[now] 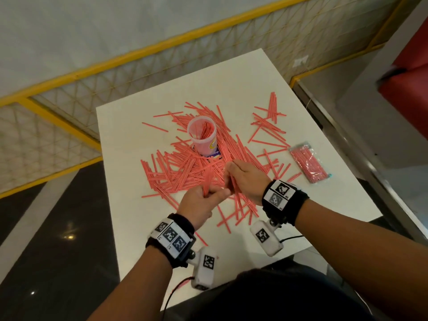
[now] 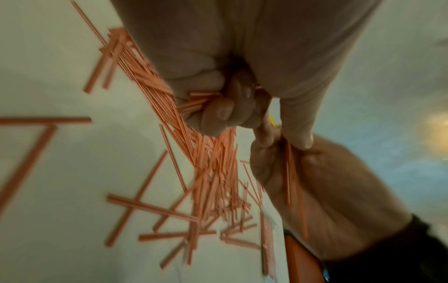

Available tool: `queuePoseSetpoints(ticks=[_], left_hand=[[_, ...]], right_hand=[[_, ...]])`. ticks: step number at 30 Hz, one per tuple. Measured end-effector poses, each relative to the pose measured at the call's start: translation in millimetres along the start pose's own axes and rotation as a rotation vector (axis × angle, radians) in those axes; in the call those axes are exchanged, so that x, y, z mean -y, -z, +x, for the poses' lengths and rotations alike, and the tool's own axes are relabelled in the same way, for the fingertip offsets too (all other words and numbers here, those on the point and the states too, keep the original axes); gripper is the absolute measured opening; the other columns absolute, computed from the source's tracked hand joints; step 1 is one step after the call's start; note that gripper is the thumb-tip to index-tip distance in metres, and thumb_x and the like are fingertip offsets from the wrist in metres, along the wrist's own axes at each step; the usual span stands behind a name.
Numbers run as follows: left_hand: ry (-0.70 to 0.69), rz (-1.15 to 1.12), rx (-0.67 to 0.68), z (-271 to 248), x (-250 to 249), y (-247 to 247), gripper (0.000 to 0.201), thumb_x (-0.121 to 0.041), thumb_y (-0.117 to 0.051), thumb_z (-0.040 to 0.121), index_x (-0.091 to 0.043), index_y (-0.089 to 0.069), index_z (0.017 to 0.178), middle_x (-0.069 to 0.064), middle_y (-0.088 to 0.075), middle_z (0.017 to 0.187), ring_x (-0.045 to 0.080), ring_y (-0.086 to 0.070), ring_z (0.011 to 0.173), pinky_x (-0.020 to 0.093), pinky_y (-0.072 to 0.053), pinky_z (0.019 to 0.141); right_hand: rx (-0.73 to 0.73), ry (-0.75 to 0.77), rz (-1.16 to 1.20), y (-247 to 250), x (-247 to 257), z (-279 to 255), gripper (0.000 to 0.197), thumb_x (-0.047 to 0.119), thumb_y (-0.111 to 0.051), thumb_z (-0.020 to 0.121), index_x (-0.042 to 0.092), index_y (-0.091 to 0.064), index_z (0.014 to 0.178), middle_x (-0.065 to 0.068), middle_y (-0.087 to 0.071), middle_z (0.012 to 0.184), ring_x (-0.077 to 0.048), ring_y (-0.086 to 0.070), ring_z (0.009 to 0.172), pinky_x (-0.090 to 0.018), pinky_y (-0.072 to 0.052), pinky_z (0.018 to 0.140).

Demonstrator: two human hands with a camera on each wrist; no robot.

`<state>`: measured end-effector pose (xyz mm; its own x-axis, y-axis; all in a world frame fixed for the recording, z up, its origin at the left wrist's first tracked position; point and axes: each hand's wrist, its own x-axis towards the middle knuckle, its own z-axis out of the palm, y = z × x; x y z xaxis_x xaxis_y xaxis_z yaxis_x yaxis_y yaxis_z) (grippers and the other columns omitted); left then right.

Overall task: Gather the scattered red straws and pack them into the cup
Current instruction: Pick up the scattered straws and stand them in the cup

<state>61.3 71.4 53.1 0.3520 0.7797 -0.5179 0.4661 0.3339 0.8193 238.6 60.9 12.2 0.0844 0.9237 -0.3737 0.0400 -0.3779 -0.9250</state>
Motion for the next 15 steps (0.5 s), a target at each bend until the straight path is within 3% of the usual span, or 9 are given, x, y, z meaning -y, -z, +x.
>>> queuePoseSetpoints(ticks=[3, 5, 6, 9, 12, 15], left_hand=[[0.024, 0.053, -0.093, -7.4, 20.4, 22.6, 0.02, -0.036, -0.08, 0.087, -0.024, -0.071, 0.074, -0.015, -0.048, 0.054, 0.008, -0.045, 0.05, 0.027, -0.044, 0.056], [0.042, 0.154, -0.129, -15.4, 38.7, 37.3, 0.017, -0.032, -0.083, 0.085, -0.02, -0.073, 0.078, -0.015, -0.056, 0.058, 0.006, -0.051, 0.054, 0.024, -0.043, 0.06], [0.056, 0.23, -0.125, -20.6, 48.4, 43.1, 0.016, -0.031, -0.084, 0.083, -0.018, -0.074, 0.08, -0.013, -0.058, 0.062, 0.007, -0.053, 0.058, 0.023, -0.042, 0.06], [0.141, 0.47, -0.034, -36.5, 83.1, 54.3, 0.019, -0.033, -0.084, 0.08, -0.02, -0.071, 0.079, -0.009, -0.058, 0.065, 0.006, -0.054, 0.059, 0.022, -0.041, 0.059], [0.208, 0.708, 0.111, -51.3, 110.9, 53.3, 0.025, -0.045, -0.08, 0.08, -0.027, -0.064, 0.076, -0.01, -0.061, 0.075, 0.006, -0.057, 0.072, 0.022, -0.042, 0.064], [0.238, 0.912, 0.266, -60.3, 130.1, 42.4, 0.029, -0.05, -0.076, 0.083, -0.023, -0.068, 0.09, -0.004, -0.069, 0.099, 0.016, -0.063, 0.098, 0.027, -0.049, 0.083]], right_hand=[[0.051, -0.133, 0.082, 0.1, -4.6, 1.4, 0.03, 0.028, -0.039, 0.11, 0.01, -0.05, 0.088, -0.009, -0.056, 0.068, -0.02, -0.052, 0.051, -0.031, -0.044, 0.047], [0.138, -0.134, -0.138, -0.7, -10.6, 2.0, 0.029, 0.029, -0.037, 0.11, 0.016, -0.049, 0.087, -0.003, -0.051, 0.07, -0.013, -0.046, 0.051, -0.028, -0.04, 0.048], [0.194, -0.066, -0.378, -2.2, -15.9, 1.8, 0.03, 0.032, -0.036, 0.11, 0.016, -0.05, 0.088, -0.002, -0.053, 0.075, -0.014, -0.048, 0.058, -0.03, -0.041, 0.054], [0.415, 0.093, -0.966, -23.8, -30.7, -8.8, 0.036, 0.045, -0.033, 0.109, 0.015, -0.051, 0.101, -0.008, -0.061, 0.092, -0.027, -0.056, 0.079, -0.037, -0.043, 0.071], [0.603, 0.114, -1.209, -56.8, -43.1, -18.0, 0.041, 0.047, -0.032, 0.109, 0.012, -0.05, 0.118, -0.011, -0.065, 0.103, -0.028, -0.054, 0.079, -0.037, -0.042, 0.069], [0.681, 0.125, -1.303, -84.9, -56.8, -20.1, 0.039, 0.042, -0.035, 0.109, 0.01, -0.049, 0.126, -0.012, -0.065, 0.112, -0.029, -0.056, 0.084, -0.036, -0.038, 0.07]])
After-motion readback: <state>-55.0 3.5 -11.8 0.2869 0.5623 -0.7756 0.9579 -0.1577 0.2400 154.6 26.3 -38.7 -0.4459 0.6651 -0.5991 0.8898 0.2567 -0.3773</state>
